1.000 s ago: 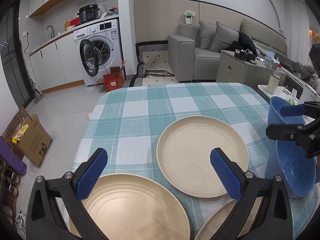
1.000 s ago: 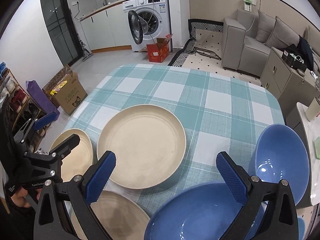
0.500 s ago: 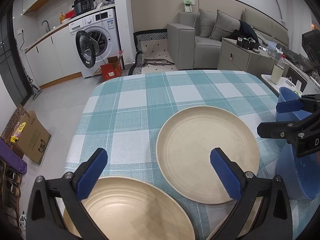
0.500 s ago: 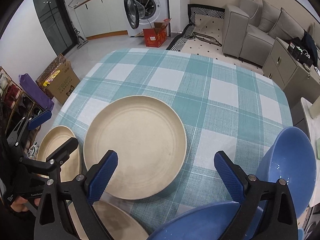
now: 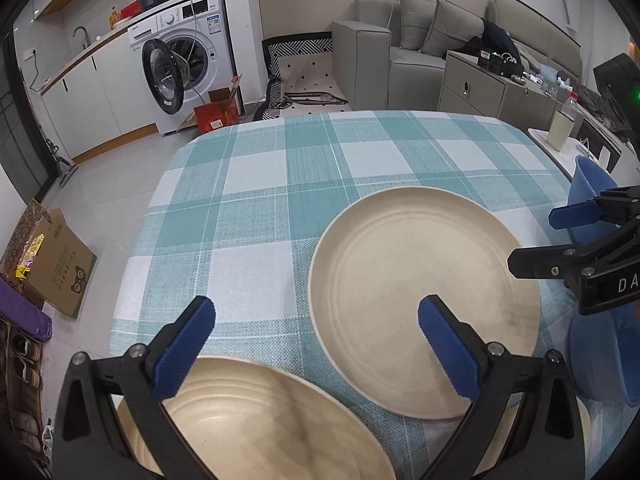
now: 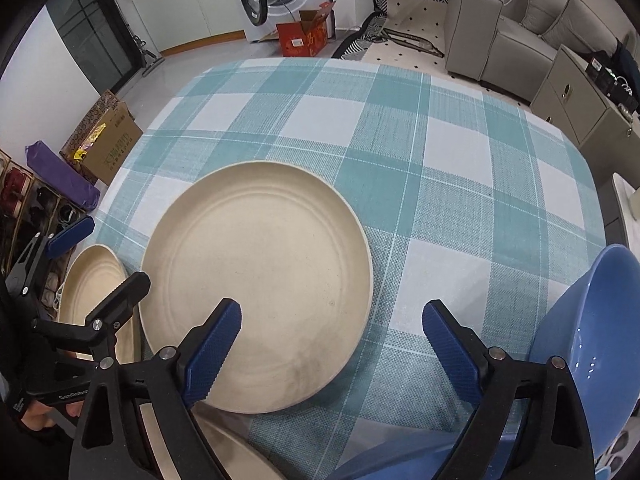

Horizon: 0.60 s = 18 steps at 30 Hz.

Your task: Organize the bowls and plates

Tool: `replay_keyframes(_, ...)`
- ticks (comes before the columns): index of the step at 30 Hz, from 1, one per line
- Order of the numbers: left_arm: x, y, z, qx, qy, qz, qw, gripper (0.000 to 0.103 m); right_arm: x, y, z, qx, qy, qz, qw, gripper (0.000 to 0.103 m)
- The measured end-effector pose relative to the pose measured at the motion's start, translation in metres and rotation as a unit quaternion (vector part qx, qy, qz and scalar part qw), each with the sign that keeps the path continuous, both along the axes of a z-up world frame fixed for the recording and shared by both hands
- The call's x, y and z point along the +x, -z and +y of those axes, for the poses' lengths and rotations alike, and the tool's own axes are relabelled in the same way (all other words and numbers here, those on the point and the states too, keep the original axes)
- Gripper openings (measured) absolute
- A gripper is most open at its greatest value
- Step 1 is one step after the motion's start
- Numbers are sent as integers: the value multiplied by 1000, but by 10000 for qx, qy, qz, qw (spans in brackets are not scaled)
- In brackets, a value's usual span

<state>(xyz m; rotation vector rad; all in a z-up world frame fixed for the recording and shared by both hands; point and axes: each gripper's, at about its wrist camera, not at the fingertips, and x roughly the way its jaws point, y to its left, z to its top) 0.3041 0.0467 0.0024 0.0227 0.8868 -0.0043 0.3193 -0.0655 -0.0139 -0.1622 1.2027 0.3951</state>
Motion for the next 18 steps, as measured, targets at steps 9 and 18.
replay_keyframes(9, 9, 11, -2, -131, 84, 254, 9996, 92, 7, 14, -2, -26, 11, 277, 9996, 81)
replay_keyframes(18, 13, 20, -3, -213, 125, 423, 9988, 74, 10, 23, 0, -13, 19, 438, 9990, 70)
